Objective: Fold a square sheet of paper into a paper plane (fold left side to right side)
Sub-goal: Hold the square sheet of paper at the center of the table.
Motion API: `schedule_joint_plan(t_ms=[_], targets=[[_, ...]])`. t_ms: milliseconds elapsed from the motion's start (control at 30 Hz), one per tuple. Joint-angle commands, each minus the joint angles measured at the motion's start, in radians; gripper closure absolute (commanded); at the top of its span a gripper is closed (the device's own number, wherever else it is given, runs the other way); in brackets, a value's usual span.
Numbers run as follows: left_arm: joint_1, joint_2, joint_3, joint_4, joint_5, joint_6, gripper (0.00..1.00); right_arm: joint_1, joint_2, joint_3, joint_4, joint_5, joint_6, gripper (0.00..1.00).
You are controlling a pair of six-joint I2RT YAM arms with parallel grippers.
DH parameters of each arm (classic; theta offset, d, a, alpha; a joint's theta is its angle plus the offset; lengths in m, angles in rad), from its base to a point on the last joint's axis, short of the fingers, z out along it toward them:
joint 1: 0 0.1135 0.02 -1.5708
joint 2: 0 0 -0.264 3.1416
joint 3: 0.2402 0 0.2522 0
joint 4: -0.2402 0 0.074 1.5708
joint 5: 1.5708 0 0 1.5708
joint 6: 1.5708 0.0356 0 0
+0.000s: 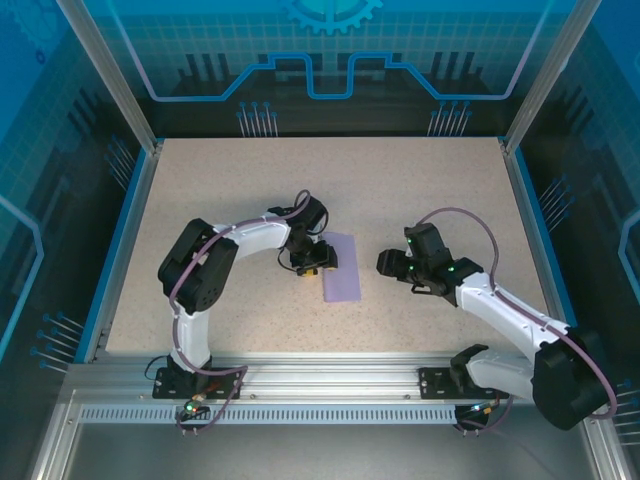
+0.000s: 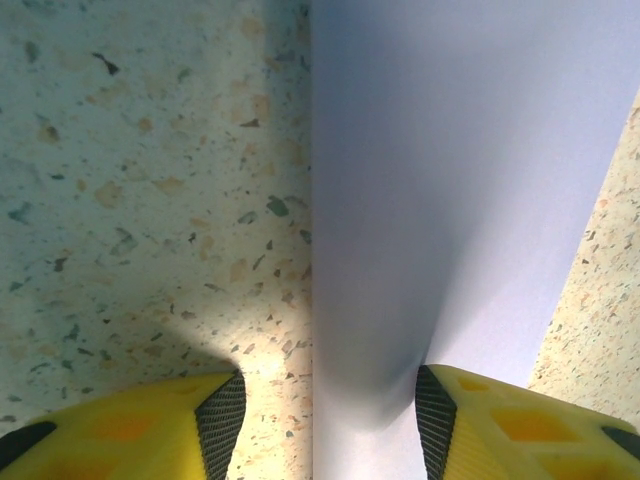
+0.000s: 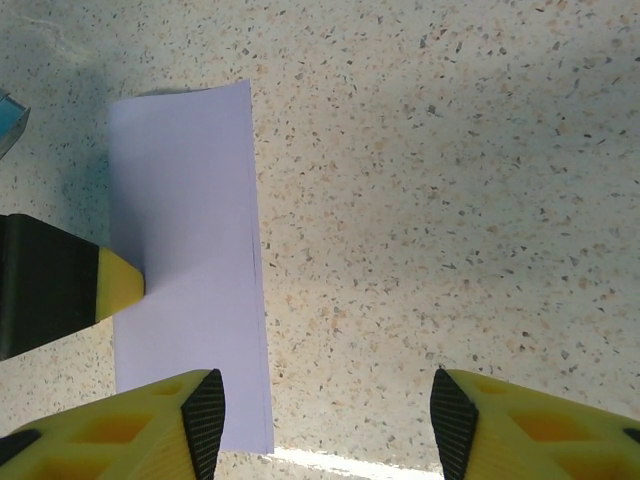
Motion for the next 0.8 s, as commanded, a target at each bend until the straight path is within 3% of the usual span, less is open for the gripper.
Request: schedule_joint_plan(t_ms=[0,767], targets=[[-0.058,0.127,-0.018,0.108,0.004,0.01,0.46,-0.016,-0.026,-0.013,-0.032,0.014,0.006,0.41],[-0.078,0.173,0.033,0.084,0.002,0.018,0.42,-0.02,-0.044,-0.035,-0.039,0.001,0.008,0.4]])
